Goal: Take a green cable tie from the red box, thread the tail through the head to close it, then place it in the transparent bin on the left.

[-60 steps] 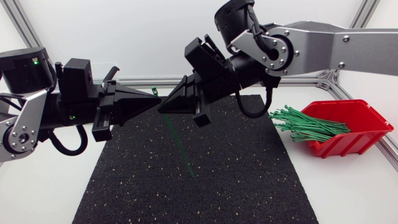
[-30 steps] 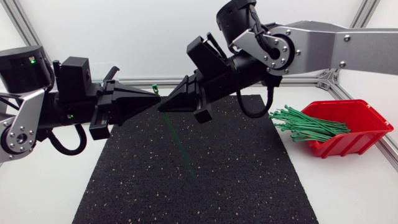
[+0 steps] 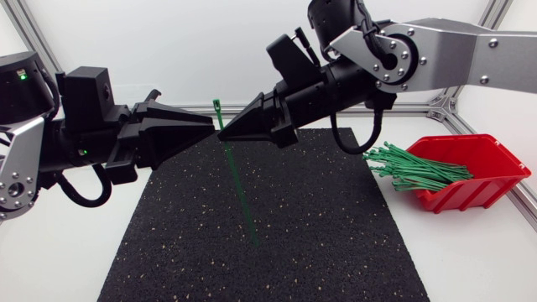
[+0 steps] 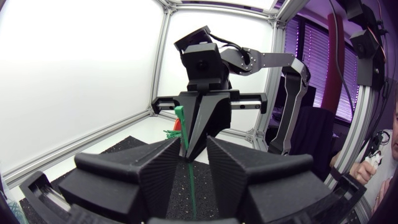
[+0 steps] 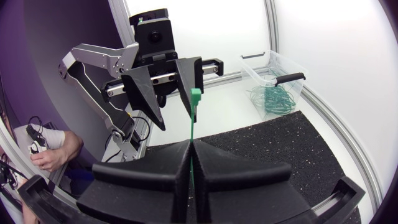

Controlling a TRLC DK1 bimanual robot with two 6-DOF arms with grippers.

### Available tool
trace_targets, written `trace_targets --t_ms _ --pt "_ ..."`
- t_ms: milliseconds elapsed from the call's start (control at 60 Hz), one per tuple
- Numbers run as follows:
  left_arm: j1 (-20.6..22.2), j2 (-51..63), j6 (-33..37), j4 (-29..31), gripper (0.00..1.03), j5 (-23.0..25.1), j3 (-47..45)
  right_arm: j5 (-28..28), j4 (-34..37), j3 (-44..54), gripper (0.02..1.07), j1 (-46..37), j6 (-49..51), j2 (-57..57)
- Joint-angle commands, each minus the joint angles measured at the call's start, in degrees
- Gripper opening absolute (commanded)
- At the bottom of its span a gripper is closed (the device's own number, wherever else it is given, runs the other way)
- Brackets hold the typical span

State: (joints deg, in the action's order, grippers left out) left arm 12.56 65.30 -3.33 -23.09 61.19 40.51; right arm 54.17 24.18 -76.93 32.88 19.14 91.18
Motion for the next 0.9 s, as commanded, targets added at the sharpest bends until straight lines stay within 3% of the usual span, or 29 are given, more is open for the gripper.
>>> trace_targets --t_ms 0,883 --pt "0.28 0.09 -2.38 -1.78 0.38 0.51 -0.52 0.76 0.16 -0.24 0.08 0.25 -2.17 -0.30" --pt "-2.89 5.45 -14.33 -10.39 0.37 6.22 2.91 2.87 -0.89 -0.33 0.08 1.13 -4.28 1.81"
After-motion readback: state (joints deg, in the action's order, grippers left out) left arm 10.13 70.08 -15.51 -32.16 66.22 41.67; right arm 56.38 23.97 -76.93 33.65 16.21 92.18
